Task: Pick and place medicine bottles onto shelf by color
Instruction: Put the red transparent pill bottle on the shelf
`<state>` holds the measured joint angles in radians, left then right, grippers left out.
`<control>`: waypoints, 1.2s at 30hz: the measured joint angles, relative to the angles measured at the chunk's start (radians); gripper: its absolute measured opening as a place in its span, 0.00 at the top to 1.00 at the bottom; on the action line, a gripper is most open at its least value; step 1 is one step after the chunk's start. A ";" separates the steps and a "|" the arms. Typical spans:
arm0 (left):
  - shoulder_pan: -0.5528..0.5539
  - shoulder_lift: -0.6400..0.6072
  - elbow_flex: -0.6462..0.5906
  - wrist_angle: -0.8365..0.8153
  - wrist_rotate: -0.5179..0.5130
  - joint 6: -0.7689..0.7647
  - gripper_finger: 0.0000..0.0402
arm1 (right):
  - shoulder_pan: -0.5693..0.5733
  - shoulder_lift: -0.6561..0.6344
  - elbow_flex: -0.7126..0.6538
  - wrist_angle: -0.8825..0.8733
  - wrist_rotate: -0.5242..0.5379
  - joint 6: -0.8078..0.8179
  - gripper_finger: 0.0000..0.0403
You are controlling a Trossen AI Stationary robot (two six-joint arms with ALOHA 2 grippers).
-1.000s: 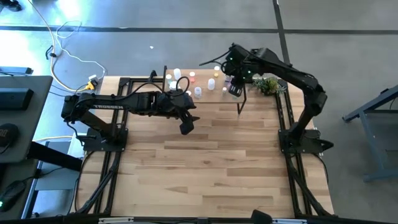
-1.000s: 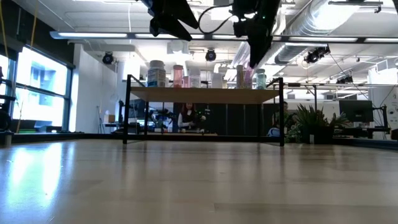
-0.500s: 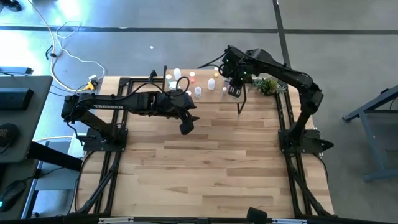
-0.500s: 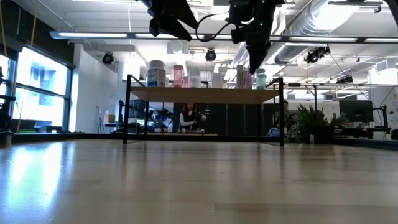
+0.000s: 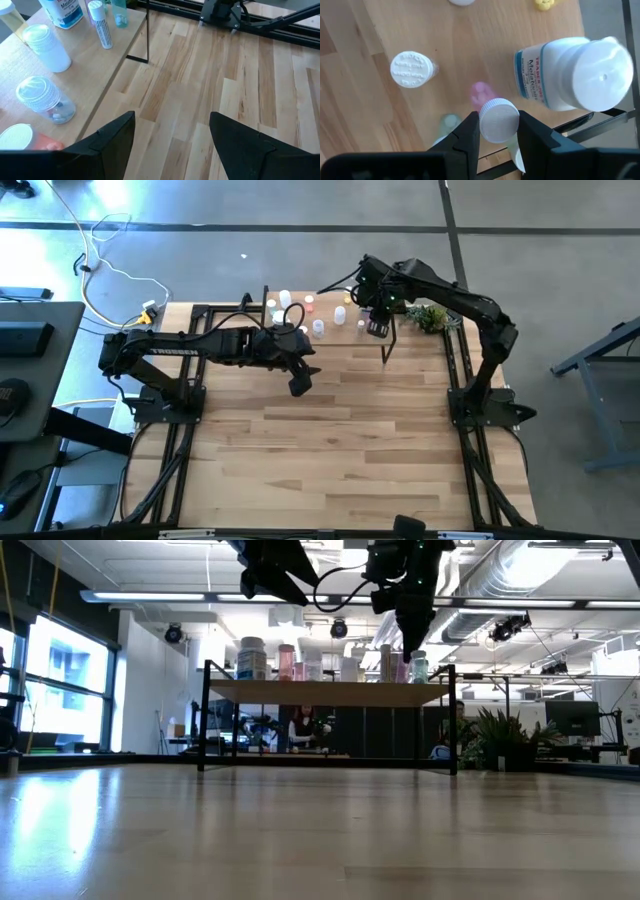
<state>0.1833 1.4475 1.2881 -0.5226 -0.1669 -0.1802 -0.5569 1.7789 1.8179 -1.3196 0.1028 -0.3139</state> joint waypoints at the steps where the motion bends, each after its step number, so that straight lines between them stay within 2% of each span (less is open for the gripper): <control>1: 0.000 0.000 0.000 0.000 0.000 0.000 0.38 | 0.001 0.001 0.000 -0.004 0.000 0.000 0.77; 13: 0.000 0.000 0.000 0.000 0.000 0.000 0.38 | 0.007 0.002 0.000 -0.007 -0.005 -0.001 0.77; 22: 0.000 0.000 0.000 -0.004 0.000 0.000 0.38 | 0.007 0.002 0.000 -0.007 -0.005 -0.001 0.70; 36: 0.000 0.000 0.000 -0.005 0.000 0.000 0.38 | 0.007 0.002 0.000 0.009 0.021 -0.001 0.69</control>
<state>0.1833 1.4475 1.2881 -0.5275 -0.1669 -0.1799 -0.5495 1.7805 1.8179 -1.3109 0.1234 -0.3153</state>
